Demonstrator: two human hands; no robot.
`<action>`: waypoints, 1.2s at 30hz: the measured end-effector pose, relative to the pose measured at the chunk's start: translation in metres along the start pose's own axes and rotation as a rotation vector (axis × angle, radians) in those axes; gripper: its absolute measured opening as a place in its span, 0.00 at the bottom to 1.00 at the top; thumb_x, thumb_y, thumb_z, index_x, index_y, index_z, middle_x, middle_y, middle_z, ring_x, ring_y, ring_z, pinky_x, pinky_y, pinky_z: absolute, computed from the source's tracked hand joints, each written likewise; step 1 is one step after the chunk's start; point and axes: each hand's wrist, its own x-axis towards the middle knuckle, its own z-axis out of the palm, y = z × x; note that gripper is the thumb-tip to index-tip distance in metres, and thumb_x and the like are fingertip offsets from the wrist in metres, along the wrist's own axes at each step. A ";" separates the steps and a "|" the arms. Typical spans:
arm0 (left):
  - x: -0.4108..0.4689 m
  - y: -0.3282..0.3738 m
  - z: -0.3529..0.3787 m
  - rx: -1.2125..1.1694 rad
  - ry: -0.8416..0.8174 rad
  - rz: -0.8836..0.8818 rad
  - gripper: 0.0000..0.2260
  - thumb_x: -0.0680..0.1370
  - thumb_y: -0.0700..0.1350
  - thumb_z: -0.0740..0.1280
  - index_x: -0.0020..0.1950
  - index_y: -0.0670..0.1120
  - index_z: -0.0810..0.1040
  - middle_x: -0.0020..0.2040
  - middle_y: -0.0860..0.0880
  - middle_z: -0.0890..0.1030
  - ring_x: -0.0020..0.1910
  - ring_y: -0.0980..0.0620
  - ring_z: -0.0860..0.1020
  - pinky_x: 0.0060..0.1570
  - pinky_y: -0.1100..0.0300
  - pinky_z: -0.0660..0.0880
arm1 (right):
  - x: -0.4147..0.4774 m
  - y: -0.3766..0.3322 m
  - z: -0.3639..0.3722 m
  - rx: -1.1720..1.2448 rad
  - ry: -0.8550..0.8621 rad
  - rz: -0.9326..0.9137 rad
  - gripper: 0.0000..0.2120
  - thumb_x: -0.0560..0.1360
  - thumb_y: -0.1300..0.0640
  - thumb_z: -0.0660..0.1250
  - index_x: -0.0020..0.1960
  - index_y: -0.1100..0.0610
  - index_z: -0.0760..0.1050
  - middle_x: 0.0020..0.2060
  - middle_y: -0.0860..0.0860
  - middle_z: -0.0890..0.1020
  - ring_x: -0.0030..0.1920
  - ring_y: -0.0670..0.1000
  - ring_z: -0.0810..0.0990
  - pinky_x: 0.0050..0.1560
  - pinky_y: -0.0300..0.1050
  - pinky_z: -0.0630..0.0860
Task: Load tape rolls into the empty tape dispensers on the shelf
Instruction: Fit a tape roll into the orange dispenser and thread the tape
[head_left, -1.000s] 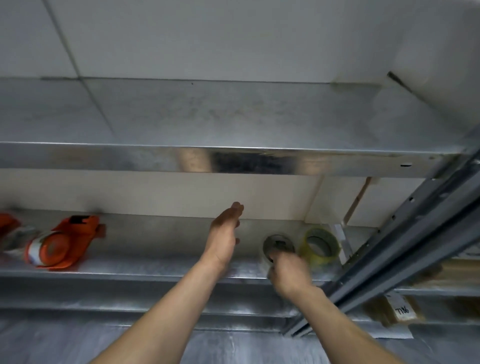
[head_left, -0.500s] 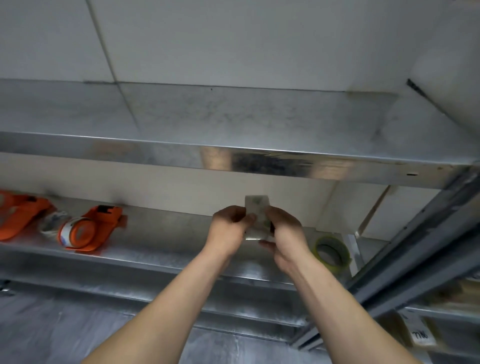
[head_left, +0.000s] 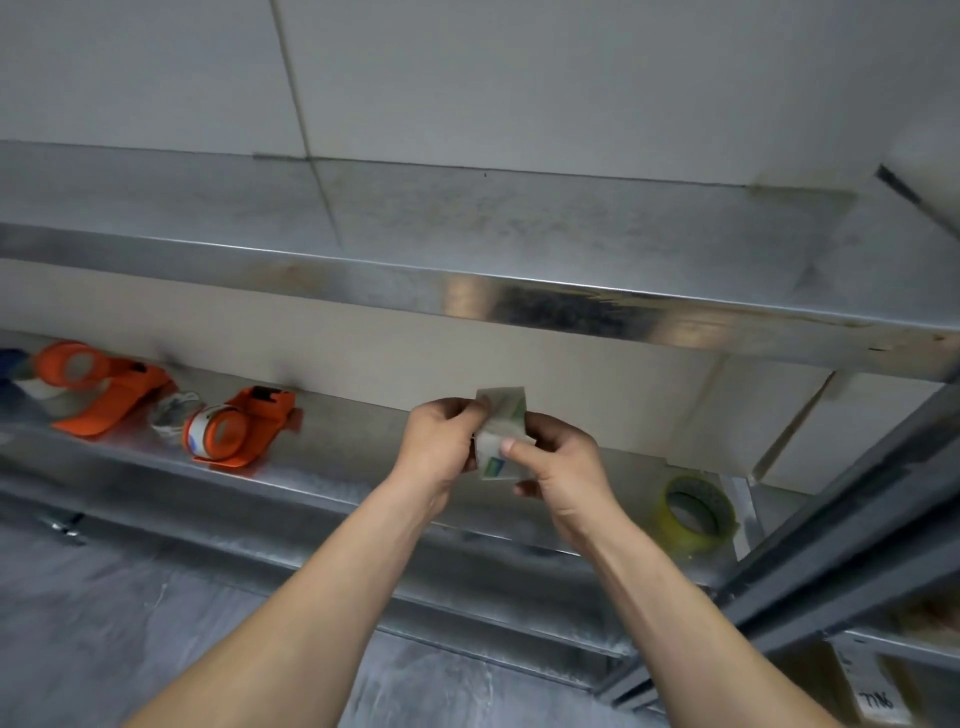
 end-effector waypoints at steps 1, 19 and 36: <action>-0.002 -0.001 -0.005 -0.005 0.010 -0.002 0.08 0.79 0.44 0.67 0.42 0.43 0.81 0.32 0.47 0.83 0.29 0.52 0.80 0.27 0.63 0.74 | -0.001 0.002 0.006 0.002 -0.003 0.006 0.10 0.74 0.65 0.71 0.49 0.51 0.82 0.42 0.49 0.86 0.42 0.48 0.82 0.33 0.41 0.75; -0.062 0.000 -0.220 -0.084 0.175 0.128 0.12 0.79 0.54 0.65 0.57 0.50 0.81 0.55 0.49 0.84 0.56 0.50 0.80 0.50 0.51 0.75 | -0.057 0.015 0.205 -0.013 -0.070 0.020 0.10 0.75 0.66 0.65 0.40 0.56 0.81 0.32 0.51 0.81 0.33 0.48 0.78 0.31 0.42 0.73; -0.152 0.006 -0.460 -0.234 0.469 0.272 0.29 0.73 0.69 0.53 0.66 0.56 0.73 0.61 0.54 0.82 0.65 0.52 0.75 0.65 0.42 0.68 | -0.133 0.038 0.432 0.053 -0.053 0.079 0.10 0.77 0.57 0.64 0.38 0.57 0.76 0.31 0.49 0.78 0.35 0.53 0.75 0.39 0.48 0.71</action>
